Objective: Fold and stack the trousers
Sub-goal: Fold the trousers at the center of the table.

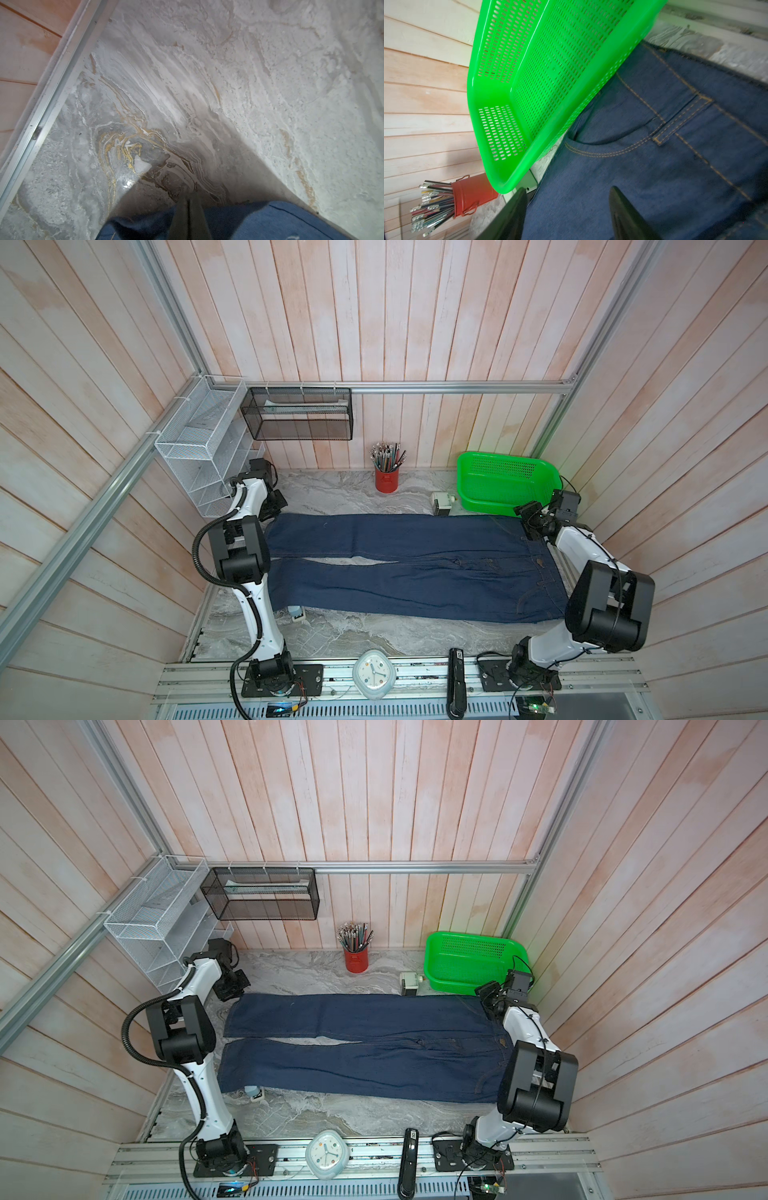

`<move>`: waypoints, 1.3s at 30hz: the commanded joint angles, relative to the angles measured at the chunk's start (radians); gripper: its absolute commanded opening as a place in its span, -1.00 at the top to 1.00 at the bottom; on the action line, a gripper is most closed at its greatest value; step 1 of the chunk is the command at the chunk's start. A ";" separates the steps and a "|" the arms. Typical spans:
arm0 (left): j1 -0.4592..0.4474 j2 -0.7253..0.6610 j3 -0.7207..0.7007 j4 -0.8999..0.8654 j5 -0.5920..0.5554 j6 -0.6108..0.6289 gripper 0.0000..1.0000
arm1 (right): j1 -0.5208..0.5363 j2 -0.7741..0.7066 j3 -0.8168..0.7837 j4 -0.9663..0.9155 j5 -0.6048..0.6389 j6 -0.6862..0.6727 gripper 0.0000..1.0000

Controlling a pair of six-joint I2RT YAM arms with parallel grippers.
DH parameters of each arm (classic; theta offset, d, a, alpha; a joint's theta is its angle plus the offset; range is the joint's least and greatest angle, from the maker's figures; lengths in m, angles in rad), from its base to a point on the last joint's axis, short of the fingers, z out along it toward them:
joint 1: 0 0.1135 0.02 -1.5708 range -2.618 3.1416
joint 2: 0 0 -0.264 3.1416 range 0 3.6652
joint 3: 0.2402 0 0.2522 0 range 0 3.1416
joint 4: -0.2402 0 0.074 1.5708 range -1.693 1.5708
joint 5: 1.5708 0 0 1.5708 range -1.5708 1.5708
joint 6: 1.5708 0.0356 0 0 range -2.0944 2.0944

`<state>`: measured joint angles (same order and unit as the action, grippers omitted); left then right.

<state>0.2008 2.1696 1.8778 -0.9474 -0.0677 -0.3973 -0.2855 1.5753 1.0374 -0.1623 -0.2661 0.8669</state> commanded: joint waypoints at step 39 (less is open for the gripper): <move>0.012 -0.131 -0.023 0.055 -0.028 -0.023 1.00 | -0.154 0.540 0.432 -0.055 0.071 -0.371 -0.07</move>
<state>0.2008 2.0865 1.8526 -0.9001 -0.0605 -0.4007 -0.4366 2.0853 1.4372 -0.2054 -0.1802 0.5377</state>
